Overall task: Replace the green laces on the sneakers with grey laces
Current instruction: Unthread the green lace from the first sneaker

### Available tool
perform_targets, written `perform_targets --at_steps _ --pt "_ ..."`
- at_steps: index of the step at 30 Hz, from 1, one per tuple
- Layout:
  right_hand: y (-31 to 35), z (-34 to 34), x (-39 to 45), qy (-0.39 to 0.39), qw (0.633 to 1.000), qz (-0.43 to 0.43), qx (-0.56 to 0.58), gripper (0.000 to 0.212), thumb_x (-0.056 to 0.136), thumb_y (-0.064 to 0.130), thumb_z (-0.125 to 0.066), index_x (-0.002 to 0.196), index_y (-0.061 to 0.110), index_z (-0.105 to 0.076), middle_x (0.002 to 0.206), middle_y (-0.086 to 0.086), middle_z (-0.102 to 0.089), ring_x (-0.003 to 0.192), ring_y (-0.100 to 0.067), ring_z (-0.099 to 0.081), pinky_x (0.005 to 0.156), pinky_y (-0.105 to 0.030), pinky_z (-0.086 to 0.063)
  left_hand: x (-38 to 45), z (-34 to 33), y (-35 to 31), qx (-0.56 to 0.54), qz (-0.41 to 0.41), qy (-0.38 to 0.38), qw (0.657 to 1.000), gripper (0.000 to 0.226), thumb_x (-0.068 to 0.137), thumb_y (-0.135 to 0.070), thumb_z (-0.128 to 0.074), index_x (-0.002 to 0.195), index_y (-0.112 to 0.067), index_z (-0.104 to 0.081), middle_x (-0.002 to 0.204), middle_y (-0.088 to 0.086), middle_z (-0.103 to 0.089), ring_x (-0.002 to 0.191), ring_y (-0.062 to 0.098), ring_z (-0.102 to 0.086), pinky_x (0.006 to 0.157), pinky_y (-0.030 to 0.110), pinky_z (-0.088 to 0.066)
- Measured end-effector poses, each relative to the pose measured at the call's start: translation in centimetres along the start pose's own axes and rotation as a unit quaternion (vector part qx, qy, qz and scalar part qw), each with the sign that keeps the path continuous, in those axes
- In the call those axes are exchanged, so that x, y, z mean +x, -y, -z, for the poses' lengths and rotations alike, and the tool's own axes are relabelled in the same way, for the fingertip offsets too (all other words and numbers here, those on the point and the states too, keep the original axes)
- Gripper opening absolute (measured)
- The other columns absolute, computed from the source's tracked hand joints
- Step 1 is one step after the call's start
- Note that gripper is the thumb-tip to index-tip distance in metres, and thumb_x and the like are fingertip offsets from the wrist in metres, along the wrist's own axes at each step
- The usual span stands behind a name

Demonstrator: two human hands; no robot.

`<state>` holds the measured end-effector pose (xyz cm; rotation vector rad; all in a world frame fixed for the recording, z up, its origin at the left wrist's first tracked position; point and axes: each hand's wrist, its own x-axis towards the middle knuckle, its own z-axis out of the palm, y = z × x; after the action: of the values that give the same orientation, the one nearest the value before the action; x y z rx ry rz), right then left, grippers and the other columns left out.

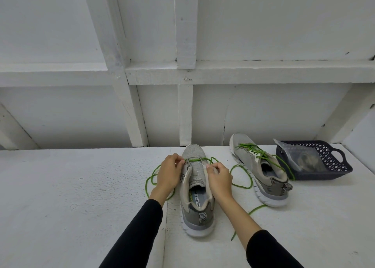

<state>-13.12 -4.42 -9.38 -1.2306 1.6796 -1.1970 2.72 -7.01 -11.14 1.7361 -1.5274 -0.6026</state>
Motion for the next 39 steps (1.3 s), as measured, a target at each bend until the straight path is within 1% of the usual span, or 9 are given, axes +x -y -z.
perform_targets --at_steps 7,12,19,22,24,27,29,34,39 --pt "-0.2 0.0 0.1 -0.009 1.000 -0.001 -0.015 0.021 0.097 0.014 -0.052 0.083 0.001 -0.060 0.075 -0.004 -0.059 0.067 -0.007 -0.048 0.052 -0.006 -0.035 -0.4 -0.5 -0.7 -0.012 0.020 -0.027 0.999 0.014 0.099 -0.028 -0.051 0.090 -0.020 -0.060 0.087 -0.010 -0.061 0.078 0.012 -0.057 0.067 0.031 -0.043" --pt "-0.3 -0.2 0.1 -0.012 1.000 -0.001 -0.020 0.020 0.098 0.012 -0.048 0.085 0.002 -0.059 0.073 -0.006 -0.056 0.064 -0.008 -0.045 0.052 -0.010 -0.034 -0.1 -0.5 -0.3 -0.163 0.100 -0.052 0.980 0.017 0.099 -0.021 -0.053 0.092 -0.012 -0.065 0.090 0.001 -0.069 0.089 0.020 -0.064 0.075 0.030 -0.048" --pt "-0.5 -0.4 0.2 -0.013 1.000 -0.007 -0.015 0.020 0.099 0.014 -0.047 0.083 0.007 -0.056 0.075 -0.001 -0.055 0.069 -0.009 -0.049 0.054 -0.011 -0.034 1.0 2.0 -1.1 -0.574 0.222 -0.127 0.778 0.021 0.105 -0.012 -0.037 0.093 -0.004 -0.051 0.092 0.005 -0.063 0.082 0.016 -0.062 0.081 0.028 -0.053" --pt "-0.6 -0.4 0.2 -0.014 1.000 -0.010 -0.020 0.021 0.100 0.015 -0.047 0.083 0.007 -0.056 0.076 -0.002 -0.055 0.068 -0.009 -0.048 0.054 -0.013 -0.034 1.9 4.0 0.0 -0.620 0.236 -0.193 0.723 0.027 0.102 0.000 -0.031 0.080 -0.010 -0.044 0.077 0.002 -0.045 0.061 0.011 -0.041 0.060 0.022 -0.047" --pt "-0.7 -0.5 0.2 -0.017 1.000 -0.009 -0.020 0.021 0.100 0.015 -0.047 0.082 0.008 -0.056 0.077 -0.005 -0.056 0.067 -0.009 -0.048 0.055 -0.014 -0.035 2.2 5.1 1.0 -0.532 0.236 -0.208 0.786 0.028 0.100 0.000 -0.029 0.079 -0.015 -0.041 0.074 0.001 -0.041 0.057 0.010 -0.032 0.049 0.019 -0.035" --pt "-0.7 -0.7 0.2 -0.023 1.000 -0.008 -0.017 0.022 0.099 0.014 -0.048 0.081 0.005 -0.056 0.075 -0.006 -0.056 0.065 -0.010 -0.046 0.054 -0.012 -0.034 1.4 5.6 2.0 -0.297 0.166 -0.157 0.927 0.020 0.103 -0.012 -0.036 0.089 -0.017 -0.050 0.077 0.004 -0.048 0.064 0.014 -0.039 0.057 0.023 -0.033" --pt "-0.6 -0.7 0.2 -0.024 1.000 -0.009 -0.015 0.022 0.099 0.013 -0.048 0.082 0.003 -0.057 0.075 -0.006 -0.056 0.065 -0.010 -0.046 0.054 -0.012 -0.034 0.7 5.1 2.1 -0.182 0.098 -0.102 0.973 0.018 0.102 -0.014 -0.040 0.096 -0.015 -0.057 0.079 0.001 -0.055 0.072 0.016 -0.047 0.060 0.022 -0.036" --pt "-0.7 -0.7 0.1 -0.029 1.000 -0.004 -0.010 0.022 0.099 0.012 -0.048 0.080 0.004 -0.056 0.072 -0.005 -0.055 0.064 -0.012 -0.046 0.054 -0.010 -0.036 0.4 2.8 1.2 0.086 -0.013 0.011 0.996 0.021 0.099 -0.042 -0.048 0.110 -0.035 -0.065 0.109 -0.020 -0.056 0.111 0.011 -0.039 0.086 0.035 -0.022" --pt "-0.6 -0.5 0.1 -0.028 1.000 -0.003 -0.012 0.022 0.099 0.013 -0.048 0.080 0.005 -0.056 0.074 -0.005 -0.056 0.065 -0.010 -0.048 0.054 -0.009 -0.037 0.1 1.4 -0.6 0.155 -0.016 0.022 0.987 0.024 0.098 -0.048 -0.047 0.112 -0.040 -0.064 0.114 -0.017 -0.062 0.119 0.013 -0.040 0.091 0.038 -0.014"
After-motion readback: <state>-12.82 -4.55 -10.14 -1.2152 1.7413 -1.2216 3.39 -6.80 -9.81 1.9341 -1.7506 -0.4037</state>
